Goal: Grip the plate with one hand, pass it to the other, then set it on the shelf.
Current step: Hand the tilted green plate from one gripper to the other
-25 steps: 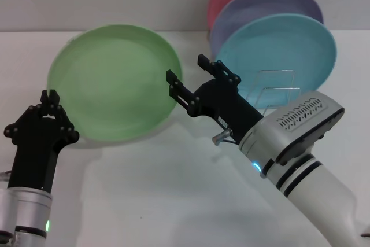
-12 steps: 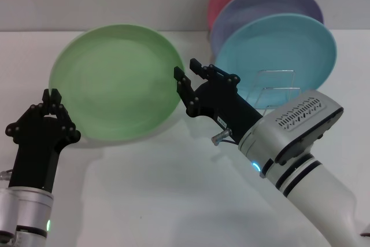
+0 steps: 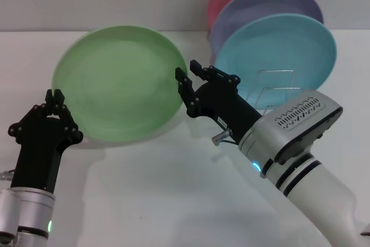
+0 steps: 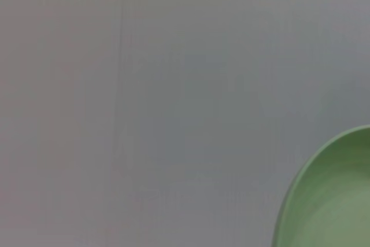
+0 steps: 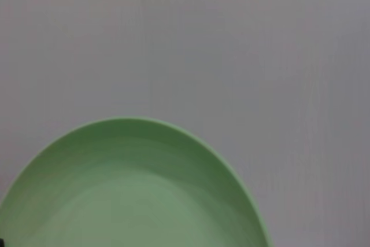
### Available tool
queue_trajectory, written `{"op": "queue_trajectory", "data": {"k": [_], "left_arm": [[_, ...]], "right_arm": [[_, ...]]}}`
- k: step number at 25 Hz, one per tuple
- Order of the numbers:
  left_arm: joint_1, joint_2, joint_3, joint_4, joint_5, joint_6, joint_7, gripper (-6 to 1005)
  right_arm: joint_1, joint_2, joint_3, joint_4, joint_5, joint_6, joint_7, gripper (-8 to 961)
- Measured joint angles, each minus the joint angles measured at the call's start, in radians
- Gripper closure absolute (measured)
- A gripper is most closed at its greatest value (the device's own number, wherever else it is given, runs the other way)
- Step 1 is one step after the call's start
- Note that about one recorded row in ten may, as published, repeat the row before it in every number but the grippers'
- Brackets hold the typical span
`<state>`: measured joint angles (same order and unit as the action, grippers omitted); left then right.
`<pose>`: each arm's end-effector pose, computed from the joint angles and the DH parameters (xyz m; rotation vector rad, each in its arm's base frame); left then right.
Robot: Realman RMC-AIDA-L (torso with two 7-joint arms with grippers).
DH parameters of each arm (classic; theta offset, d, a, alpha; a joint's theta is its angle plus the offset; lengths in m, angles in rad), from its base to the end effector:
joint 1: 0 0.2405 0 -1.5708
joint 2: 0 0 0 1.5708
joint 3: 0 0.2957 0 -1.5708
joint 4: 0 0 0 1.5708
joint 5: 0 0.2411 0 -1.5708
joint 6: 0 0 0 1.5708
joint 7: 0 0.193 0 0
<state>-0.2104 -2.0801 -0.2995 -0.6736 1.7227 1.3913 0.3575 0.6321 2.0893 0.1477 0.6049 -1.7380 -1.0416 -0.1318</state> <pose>-0.3095 0.3081 -0.1137 -1.4906 -0.5310 -0.7558 0.2011 0.3879 -0.2002 -2.0448 0.4928 0.8824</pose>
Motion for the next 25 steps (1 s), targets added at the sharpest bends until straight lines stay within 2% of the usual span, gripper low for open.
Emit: {"op": "queue_trajectory", "data": {"k": [5, 11, 25], "left_arm": [[-0.002, 0.000, 0.004, 0.007, 0.000, 0.000, -0.001, 953], [-0.003, 0.000, 0.005, 0.008, 0.001, 0.000, -0.002, 947], [-0.013, 0.000, 0.005, 0.012, 0.002, 0.000, -0.002, 933]], "right_arm": [[0.004, 0.000, 0.001, -0.001, 0.000, 0.000, 0.000, 660], [0.013, 0.000, 0.001, -0.003, 0.000, 0.011, 0.000, 751], [0.017, 0.000, 0.019, -0.004, 0.000, 0.034, 0.000, 784]]}}
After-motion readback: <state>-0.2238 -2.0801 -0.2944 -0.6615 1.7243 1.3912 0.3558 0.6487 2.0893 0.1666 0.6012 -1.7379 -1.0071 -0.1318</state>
